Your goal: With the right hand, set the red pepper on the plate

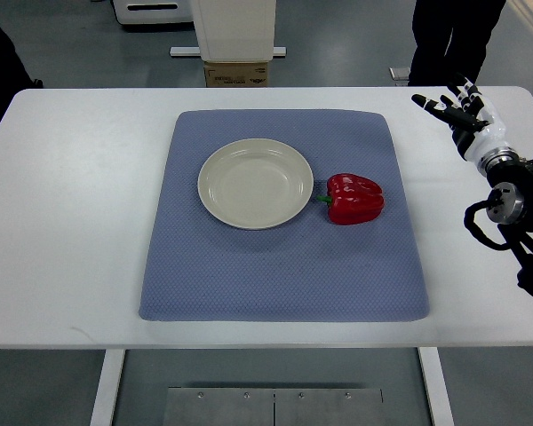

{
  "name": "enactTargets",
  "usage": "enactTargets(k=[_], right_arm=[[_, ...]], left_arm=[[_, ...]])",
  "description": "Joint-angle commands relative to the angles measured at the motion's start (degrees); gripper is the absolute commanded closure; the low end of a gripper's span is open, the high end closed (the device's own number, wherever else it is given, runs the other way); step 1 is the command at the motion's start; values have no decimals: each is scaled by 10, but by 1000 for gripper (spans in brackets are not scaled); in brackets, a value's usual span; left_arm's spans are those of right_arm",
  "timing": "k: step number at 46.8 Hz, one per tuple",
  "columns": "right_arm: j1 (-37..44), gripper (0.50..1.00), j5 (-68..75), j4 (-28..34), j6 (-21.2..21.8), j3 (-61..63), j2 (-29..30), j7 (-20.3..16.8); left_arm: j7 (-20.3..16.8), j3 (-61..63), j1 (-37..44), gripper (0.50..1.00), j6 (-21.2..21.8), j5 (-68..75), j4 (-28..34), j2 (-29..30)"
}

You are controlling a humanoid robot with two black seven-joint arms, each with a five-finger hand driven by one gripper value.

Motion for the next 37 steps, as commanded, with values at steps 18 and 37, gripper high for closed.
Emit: enactTargets(k=[18, 37], right_arm=[[1, 500, 0, 0, 0, 0, 0, -2], [4, 500, 0, 1, 0, 3, -1, -1]], left_arm=[[0, 0, -1, 500, -3, -1, -1, 0], [0, 0, 6, 500, 3, 0, 0, 0]])
